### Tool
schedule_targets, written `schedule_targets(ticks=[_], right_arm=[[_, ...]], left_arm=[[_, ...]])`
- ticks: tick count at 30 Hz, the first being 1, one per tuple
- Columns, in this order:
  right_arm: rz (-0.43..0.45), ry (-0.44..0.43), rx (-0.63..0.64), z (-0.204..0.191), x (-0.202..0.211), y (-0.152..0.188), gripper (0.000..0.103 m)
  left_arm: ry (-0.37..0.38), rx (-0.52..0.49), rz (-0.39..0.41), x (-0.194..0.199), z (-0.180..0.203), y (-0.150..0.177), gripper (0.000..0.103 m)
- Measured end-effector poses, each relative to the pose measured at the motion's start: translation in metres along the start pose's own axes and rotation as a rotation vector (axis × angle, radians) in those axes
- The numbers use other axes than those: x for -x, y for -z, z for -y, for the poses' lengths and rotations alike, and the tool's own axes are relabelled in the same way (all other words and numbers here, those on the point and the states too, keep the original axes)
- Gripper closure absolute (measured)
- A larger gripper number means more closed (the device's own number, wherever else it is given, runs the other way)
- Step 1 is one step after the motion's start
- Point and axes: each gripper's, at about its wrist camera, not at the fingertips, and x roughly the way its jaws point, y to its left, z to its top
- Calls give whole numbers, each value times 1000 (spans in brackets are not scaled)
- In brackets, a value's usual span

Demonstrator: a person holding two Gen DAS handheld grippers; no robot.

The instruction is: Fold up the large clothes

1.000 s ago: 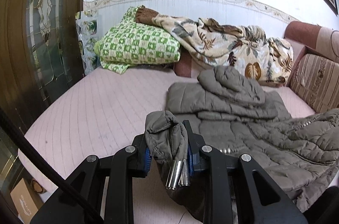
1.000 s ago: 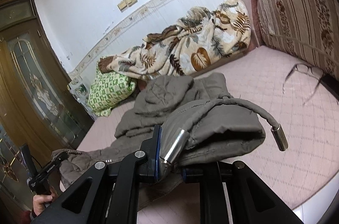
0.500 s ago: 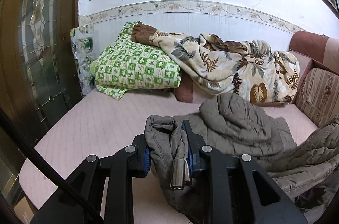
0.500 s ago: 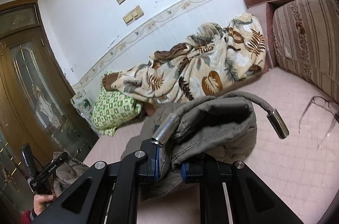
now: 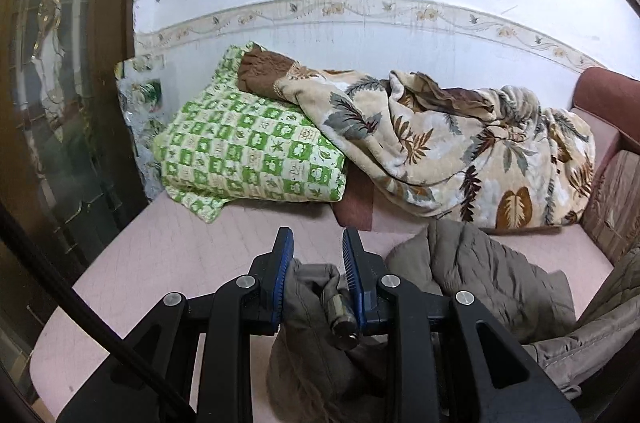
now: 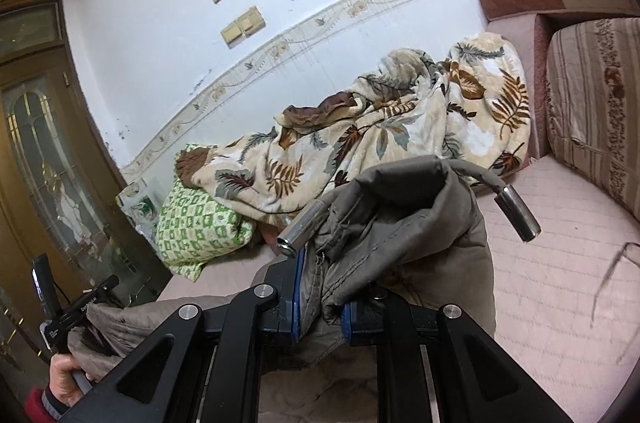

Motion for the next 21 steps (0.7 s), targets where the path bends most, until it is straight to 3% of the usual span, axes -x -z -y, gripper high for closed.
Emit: schedule_targets(ticks=[6, 9, 11, 14, 16, 21], right_arm=[[-44, 57, -15, 17, -73, -18, 88], [-73, 103, -14, 25, -111, -21, 87], [-95, 132, -28, 35, -136, -20, 87], [-127, 171, -59, 54, -168, -14, 87], [-144, 197, -75, 66, -185, -11, 87], [-205, 245, -150, 97, -224, -3, 87]], left_arm=[[-48, 40, -67, -80, 3, -23, 77], [-71, 53, -99, -115, 0, -30, 68], [-77, 53, -128, -136, -1, -33, 67], [-98, 30, -128, -154, -1, -33, 66], [-107, 17, -132, -164, -1, -32, 56], [-109, -6, -124, -176, 4, -26, 55]])
